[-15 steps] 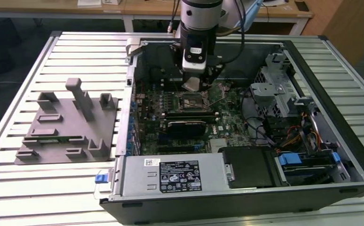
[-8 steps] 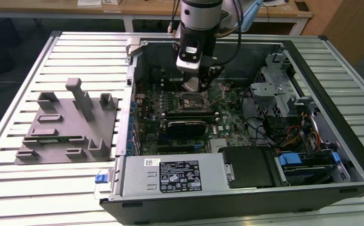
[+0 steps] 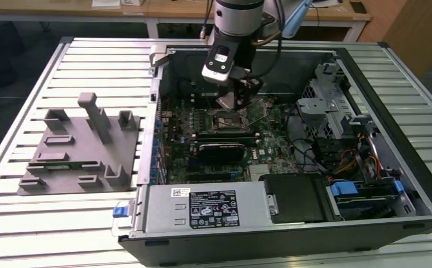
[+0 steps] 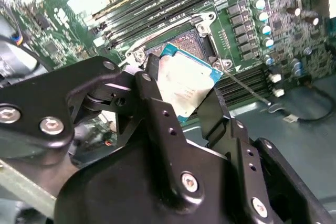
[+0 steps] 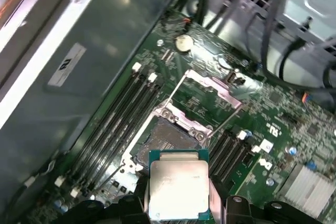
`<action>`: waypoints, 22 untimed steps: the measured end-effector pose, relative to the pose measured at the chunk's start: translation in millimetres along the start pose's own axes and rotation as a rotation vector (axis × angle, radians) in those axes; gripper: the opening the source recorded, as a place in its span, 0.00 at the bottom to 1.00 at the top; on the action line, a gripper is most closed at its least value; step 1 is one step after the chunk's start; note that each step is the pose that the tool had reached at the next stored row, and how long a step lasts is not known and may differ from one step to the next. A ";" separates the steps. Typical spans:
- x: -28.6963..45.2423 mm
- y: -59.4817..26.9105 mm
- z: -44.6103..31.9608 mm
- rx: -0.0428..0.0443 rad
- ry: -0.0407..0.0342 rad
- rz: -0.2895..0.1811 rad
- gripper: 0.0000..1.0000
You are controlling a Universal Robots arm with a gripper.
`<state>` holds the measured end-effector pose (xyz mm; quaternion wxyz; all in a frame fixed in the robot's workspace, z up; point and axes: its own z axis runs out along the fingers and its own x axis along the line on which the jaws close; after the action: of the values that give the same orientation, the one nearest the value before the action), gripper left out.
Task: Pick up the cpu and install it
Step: 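Place the cpu into insertion slot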
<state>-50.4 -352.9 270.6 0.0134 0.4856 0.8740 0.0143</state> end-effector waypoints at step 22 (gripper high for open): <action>0.0 -0.1 1.7 0.0039 -0.0153 0.400 0.54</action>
<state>-50.4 -352.9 268.9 0.0160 0.6495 0.7601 0.0114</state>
